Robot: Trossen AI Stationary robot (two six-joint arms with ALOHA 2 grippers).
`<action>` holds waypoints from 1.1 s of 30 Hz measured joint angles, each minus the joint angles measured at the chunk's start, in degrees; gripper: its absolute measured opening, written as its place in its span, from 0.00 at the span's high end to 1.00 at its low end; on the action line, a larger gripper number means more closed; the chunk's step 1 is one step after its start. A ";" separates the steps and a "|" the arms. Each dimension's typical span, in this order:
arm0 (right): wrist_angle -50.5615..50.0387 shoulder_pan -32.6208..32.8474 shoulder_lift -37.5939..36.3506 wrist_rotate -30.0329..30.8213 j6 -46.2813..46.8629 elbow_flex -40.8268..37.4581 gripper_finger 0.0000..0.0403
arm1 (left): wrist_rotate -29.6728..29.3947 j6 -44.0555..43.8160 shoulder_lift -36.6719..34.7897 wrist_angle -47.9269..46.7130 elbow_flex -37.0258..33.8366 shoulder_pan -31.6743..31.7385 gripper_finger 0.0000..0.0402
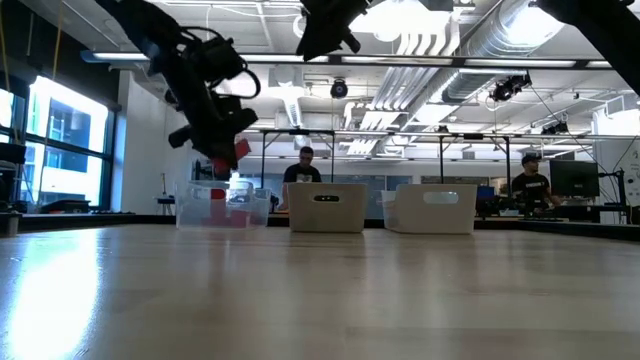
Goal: Sort & place blocks by color
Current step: Put the red block into the transparent bin, then return to Home Position
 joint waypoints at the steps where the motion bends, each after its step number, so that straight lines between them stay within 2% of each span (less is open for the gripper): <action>1: -0.74 0.03 0.00 -0.07 -0.01 0.00 0.75 | 0.46 0.01 0.83 0.00 0.00 0.21 0.89; 9: -2.36 0.04 0.00 -0.03 0.50 0.00 0.76 | 2.47 0.88 4.95 0.48 0.00 0.74 0.86; 17: -2.45 0.15 0.00 -0.03 1.98 0.00 0.76 | 2.46 0.61 6.23 0.58 0.00 0.79 0.77; 21: -2.45 0.15 0.00 -0.01 2.65 0.00 0.76 | 4.60 0.45 6.18 0.97 0.00 1.23 0.71; 24: -2.46 0.17 0.00 -0.07 2.81 0.00 0.76 | 7.82 -1.28 6.10 0.96 0.00 2.10 0.66; 27: -2.49 0.28 0.00 -0.68 3.61 0.00 0.76 | 14.37 -2.85 5.87 0.86 0.65 3.26 0.63; 31: -3.29 0.78 0.00 -2.88 4.31 0.00 0.76 | 21.33 -2.97 4.28 0.93 2.14 3.43 0.62; 33: -4.21 1.36 0.00 -2.89 4.31 0.00 0.76 | 22.32 -2.13 2.41 1.19 2.36 2.37 0.63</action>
